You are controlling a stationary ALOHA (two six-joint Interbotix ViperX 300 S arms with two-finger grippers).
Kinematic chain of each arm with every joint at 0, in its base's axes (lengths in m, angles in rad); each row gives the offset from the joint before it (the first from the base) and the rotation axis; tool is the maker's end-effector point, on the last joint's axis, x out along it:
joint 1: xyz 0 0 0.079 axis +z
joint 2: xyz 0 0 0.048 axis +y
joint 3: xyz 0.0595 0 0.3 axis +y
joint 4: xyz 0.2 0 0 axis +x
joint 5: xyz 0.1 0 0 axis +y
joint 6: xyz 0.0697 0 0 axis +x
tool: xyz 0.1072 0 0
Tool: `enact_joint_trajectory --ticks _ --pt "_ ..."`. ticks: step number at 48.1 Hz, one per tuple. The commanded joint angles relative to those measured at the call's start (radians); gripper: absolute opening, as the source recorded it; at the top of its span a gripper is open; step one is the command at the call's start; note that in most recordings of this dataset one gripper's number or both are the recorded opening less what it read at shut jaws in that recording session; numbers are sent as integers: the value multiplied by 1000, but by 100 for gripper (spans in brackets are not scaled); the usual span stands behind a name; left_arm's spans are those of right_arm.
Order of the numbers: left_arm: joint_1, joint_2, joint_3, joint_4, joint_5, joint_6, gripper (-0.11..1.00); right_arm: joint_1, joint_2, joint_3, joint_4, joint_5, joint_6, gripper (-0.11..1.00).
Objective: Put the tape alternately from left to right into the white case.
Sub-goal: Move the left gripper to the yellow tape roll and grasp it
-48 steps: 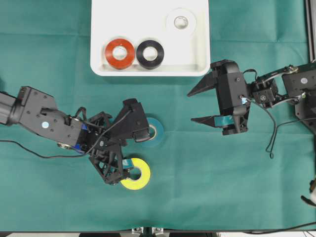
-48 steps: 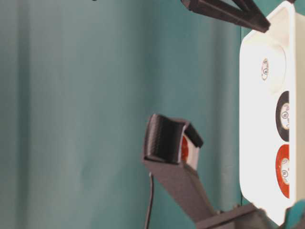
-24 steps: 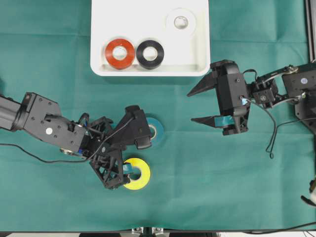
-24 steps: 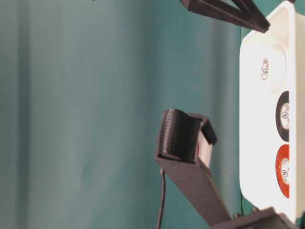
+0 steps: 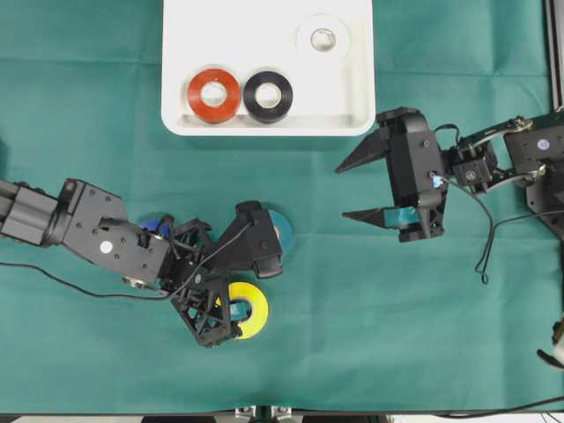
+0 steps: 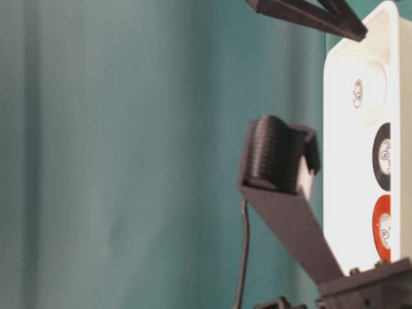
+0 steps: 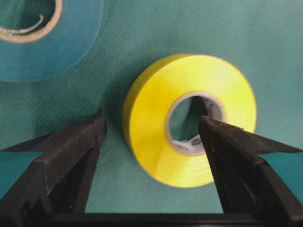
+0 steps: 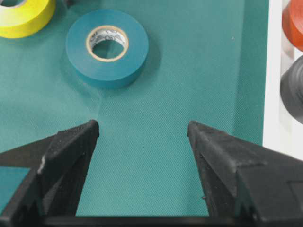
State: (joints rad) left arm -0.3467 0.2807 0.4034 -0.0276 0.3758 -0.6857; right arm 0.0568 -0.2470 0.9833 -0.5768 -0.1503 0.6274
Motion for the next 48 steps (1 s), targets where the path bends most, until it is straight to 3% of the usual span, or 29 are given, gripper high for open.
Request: enact_joint_trajectory --ticks 1,34,39,48 --pt "-2 -25 -26 0 15 -2 91 3 -17 -3 -3 -21 2 81" --pt "17 23 -48 2 41 -2 86 3 -17 -3 -3 -29 2 81" --pt "17 23 -48 2 43 0 73 3 -17 -2 -3 -29 2 81" --pt "18 26 -49 3 41 0 26 3 -17 -2 -3 -29 2 81"
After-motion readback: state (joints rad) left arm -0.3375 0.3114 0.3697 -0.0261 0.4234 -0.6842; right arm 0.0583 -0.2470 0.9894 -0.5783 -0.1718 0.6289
